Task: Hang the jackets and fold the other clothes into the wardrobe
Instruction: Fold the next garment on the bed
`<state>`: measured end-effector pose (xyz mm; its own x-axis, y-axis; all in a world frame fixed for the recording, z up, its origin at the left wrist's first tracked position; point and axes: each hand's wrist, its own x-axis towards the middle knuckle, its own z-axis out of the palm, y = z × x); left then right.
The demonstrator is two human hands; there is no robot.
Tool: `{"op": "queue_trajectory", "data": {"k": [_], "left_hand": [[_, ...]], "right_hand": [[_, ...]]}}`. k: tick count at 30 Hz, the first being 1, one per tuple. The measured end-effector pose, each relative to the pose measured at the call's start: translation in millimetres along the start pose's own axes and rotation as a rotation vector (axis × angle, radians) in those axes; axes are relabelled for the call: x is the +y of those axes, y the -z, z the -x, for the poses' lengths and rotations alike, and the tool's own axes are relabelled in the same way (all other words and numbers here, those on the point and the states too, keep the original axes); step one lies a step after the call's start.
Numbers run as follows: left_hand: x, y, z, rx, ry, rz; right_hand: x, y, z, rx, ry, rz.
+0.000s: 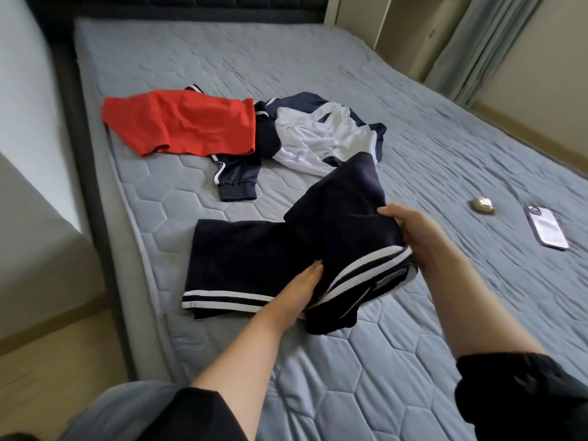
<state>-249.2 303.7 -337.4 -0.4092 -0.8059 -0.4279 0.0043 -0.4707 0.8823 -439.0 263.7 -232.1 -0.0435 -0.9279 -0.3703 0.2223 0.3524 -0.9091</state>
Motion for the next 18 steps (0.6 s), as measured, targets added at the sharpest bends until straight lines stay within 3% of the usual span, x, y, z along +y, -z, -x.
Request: {"op": "queue_trajectory", "data": {"k": [3,5,10,13,15,17,18], "left_hand": [[7,5,11,0.025,0.187,0.254],[19,31,18,0.136,0.251,0.374],[33,131,29,0.486,0.096,0.581],[28,158,27,0.754,0.147,0.171],[23,152,26,0.799,0.183,-0.144],[14,142,25,0.774,0.222,-0.355],[10,139,25,0.777,0.264,-0.441]], "right_hand": [[1,-59,7,-0.025,0.091,0.092],[14,-103,6,-0.024,0.136,0.175],[61,-163,-6,-0.128,0.205,0.385],[92,-139,-23,0.111,0.276,0.630],[111,-114,-32,0.307,0.266,0.671],[126,-93,-38,0.387,0.097,0.591],[133,-87,-38,0.347,-0.034,0.512]]}}
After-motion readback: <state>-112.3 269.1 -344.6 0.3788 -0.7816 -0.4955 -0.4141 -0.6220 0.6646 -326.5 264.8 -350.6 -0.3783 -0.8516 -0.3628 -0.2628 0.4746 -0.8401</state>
